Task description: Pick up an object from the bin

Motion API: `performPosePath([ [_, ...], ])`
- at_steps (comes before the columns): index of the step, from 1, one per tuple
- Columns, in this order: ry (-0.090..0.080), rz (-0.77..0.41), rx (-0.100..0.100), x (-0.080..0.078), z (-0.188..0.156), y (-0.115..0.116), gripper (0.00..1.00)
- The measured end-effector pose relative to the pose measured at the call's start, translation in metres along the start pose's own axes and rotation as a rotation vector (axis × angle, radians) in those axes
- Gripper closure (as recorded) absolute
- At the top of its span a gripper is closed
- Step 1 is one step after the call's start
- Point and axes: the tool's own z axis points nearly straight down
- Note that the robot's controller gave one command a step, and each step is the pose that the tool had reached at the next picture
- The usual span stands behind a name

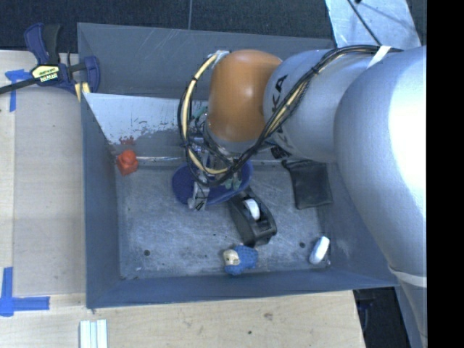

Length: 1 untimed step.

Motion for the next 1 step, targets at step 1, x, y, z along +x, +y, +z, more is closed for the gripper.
performPosePath([
  [1, 0.004, 0.242, 0.001, -0.0052, 0.0291, -0.0004, 0.0],
])
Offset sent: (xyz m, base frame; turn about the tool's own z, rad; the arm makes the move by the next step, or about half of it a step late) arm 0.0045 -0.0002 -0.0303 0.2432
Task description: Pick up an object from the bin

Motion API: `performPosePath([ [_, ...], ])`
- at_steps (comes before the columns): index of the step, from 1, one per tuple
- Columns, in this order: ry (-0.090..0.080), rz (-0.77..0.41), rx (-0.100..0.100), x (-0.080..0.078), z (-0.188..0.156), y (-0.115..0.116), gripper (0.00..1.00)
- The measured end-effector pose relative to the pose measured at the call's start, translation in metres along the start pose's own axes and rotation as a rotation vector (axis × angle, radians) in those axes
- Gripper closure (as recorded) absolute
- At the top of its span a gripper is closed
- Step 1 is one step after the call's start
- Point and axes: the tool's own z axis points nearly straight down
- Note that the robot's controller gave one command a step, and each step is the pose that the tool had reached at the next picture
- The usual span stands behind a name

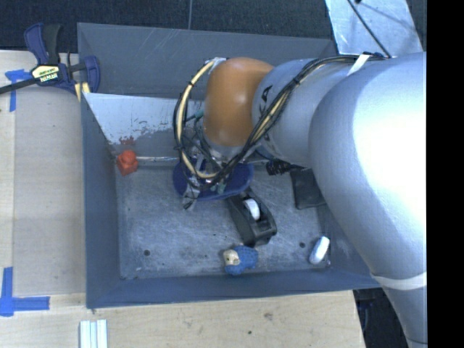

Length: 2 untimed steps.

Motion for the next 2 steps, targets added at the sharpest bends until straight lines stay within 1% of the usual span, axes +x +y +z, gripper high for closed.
performPosePath([
  [1, -0.002, -0.001, -0.001, -0.0006, -0.0009, 0.0003, 0.0],
  [2, -0.009, -0.002, -0.004, -0.0032, -0.0052, 0.0013, 1.0],
])
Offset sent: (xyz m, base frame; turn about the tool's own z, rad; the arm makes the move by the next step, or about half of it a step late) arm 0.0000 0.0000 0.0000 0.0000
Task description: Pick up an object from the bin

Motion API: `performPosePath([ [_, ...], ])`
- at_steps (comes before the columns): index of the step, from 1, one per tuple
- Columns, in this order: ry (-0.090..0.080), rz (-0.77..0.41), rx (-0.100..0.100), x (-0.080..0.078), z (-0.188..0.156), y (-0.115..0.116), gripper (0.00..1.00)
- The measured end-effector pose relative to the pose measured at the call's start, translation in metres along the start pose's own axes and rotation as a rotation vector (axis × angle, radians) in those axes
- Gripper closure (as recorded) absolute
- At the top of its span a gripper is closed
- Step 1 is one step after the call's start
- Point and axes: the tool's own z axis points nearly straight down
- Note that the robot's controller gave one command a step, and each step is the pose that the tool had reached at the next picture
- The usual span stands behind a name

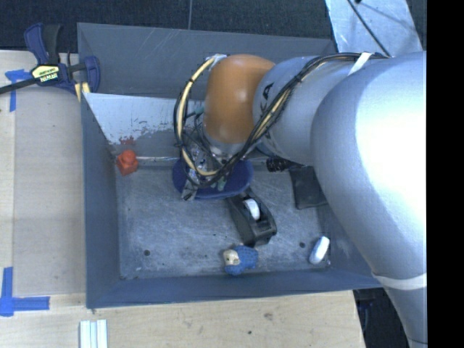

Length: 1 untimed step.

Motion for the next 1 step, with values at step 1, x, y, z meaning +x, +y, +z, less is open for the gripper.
performPosePath([
  [1, 0.001, -0.002, 0.001, -0.0037, -0.1257, 0.0005, 1.0],
])
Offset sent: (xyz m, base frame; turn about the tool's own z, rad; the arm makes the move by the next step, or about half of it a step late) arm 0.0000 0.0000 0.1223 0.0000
